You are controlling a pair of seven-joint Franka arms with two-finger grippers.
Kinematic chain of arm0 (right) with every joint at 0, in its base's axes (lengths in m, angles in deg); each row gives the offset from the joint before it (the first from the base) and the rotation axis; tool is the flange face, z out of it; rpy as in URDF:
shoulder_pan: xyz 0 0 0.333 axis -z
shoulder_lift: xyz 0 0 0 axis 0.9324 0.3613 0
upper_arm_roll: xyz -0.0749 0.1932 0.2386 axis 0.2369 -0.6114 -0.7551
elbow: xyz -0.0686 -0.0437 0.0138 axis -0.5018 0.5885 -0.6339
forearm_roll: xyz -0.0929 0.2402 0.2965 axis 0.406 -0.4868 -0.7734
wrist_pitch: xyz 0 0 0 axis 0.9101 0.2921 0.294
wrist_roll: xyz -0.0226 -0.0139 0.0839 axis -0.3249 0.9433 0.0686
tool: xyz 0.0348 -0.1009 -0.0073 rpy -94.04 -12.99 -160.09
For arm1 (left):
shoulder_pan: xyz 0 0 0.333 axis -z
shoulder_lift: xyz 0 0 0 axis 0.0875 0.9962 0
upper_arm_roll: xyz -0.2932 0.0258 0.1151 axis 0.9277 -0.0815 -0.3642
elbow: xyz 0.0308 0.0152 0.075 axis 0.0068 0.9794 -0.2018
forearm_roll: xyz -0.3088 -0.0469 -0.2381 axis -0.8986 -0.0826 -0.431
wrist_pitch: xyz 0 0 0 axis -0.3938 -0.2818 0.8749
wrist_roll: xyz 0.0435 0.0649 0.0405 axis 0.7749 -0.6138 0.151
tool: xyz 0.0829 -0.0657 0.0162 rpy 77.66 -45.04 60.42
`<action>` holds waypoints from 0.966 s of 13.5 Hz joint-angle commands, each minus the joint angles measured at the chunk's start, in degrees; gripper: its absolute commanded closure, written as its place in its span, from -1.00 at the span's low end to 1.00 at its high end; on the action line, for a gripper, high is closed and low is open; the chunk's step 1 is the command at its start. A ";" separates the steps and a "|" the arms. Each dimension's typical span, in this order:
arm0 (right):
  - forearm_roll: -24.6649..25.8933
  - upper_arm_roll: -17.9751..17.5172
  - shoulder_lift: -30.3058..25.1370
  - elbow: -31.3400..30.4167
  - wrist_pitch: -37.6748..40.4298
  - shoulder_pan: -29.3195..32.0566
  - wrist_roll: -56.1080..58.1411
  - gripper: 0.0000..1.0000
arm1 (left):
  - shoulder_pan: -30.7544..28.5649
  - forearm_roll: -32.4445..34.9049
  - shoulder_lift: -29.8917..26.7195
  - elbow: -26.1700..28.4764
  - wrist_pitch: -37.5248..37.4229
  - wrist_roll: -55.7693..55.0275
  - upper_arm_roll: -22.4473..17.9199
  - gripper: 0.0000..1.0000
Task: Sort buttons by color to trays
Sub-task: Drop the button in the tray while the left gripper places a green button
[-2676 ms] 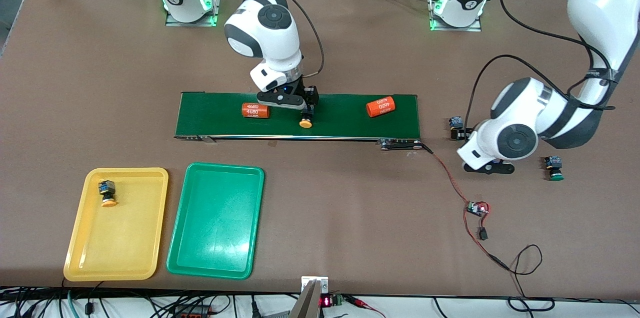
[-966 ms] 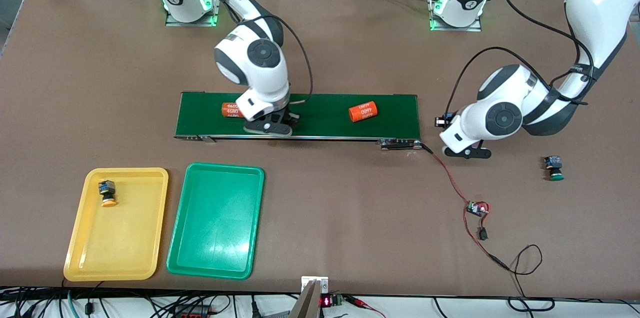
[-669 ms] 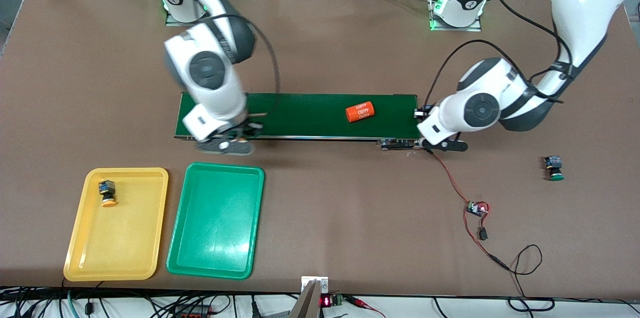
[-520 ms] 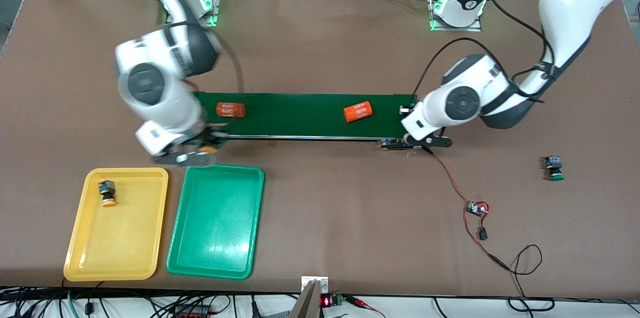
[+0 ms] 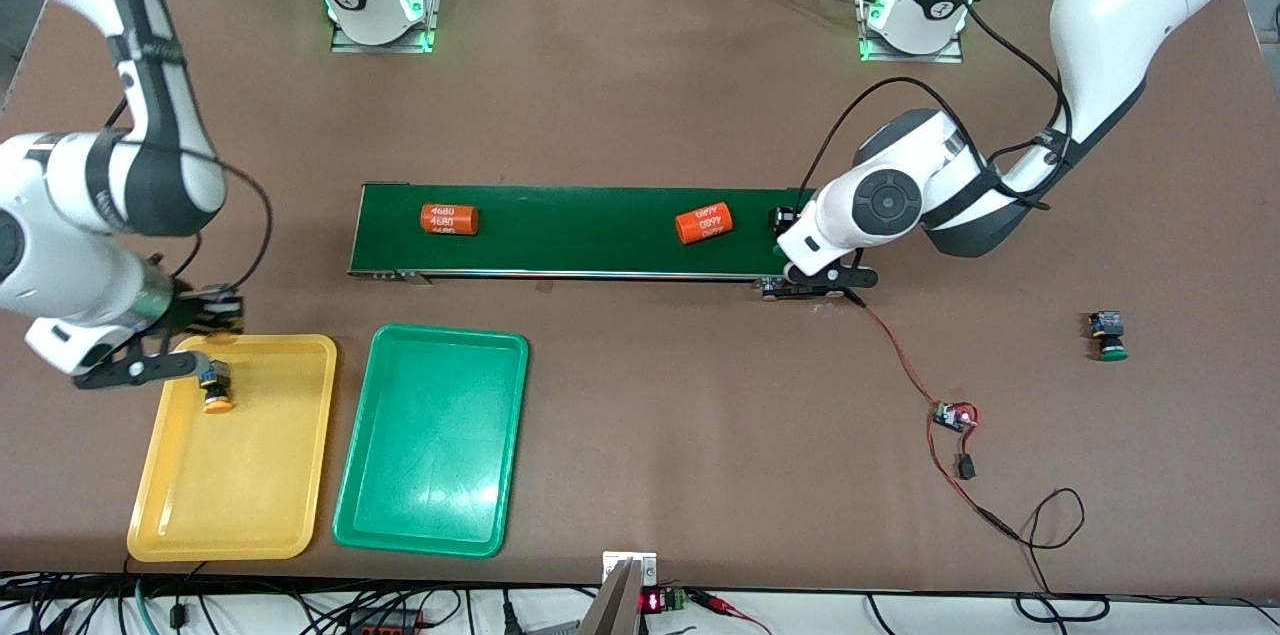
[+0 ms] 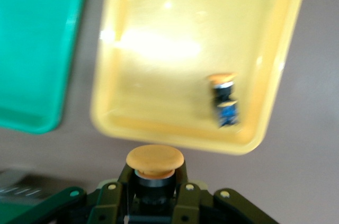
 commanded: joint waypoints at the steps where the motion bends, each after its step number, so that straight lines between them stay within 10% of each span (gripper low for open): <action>1: 1.35 2.17 5.78 2.34 -7.75 -1.19 3.48 0.93 | -1.89 -0.67 -1.98 -5.26 -6.62 1.47 0.44 -1.00; 8: 5.94 3.50 14.32 5.34 -19.54 -1.46 3.04 0.85 | -2.51 7.48 -1.81 -20.57 -13.34 10.23 -13.94 -1.00; 13: 5.59 4.02 15.82 5.25 -21.31 -2.07 1.55 0.82 | -2.95 8.82 -1.28 -23.04 -4.48 31.51 -28.02 -1.00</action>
